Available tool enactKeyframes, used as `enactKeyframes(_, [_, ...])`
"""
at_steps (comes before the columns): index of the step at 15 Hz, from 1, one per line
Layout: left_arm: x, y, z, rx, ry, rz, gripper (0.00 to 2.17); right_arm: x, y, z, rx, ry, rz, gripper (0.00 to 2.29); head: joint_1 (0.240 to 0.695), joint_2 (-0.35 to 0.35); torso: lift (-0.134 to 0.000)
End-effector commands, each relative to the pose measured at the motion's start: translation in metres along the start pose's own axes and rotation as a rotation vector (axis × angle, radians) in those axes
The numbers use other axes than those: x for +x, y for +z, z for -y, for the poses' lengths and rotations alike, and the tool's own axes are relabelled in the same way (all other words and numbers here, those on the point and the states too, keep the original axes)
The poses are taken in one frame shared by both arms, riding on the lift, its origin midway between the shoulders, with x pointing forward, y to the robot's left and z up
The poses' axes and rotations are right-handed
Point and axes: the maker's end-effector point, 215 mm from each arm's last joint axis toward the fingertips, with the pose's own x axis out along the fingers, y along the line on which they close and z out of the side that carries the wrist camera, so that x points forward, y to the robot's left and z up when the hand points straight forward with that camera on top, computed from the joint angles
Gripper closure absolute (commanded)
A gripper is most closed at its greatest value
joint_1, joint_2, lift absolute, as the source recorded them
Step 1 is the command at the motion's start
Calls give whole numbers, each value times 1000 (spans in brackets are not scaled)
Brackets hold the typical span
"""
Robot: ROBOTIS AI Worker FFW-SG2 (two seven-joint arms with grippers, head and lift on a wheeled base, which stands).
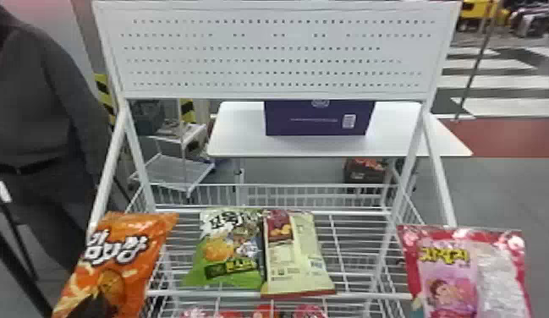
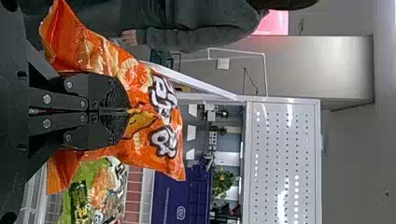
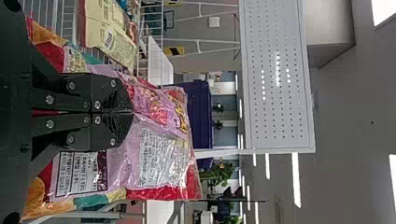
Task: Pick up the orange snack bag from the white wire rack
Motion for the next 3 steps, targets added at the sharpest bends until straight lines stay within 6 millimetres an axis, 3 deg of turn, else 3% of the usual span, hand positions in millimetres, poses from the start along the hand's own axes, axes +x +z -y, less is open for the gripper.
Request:
enactKeyframes(1, [-1,1,0,0,0,1,2044,0,1,0,0,0,3,2246,499,0,0])
enactKeyframes(3, [-3,4,1,-2,-3,9,2044,0,0,-1,1,3,1,2246,499,0,0])
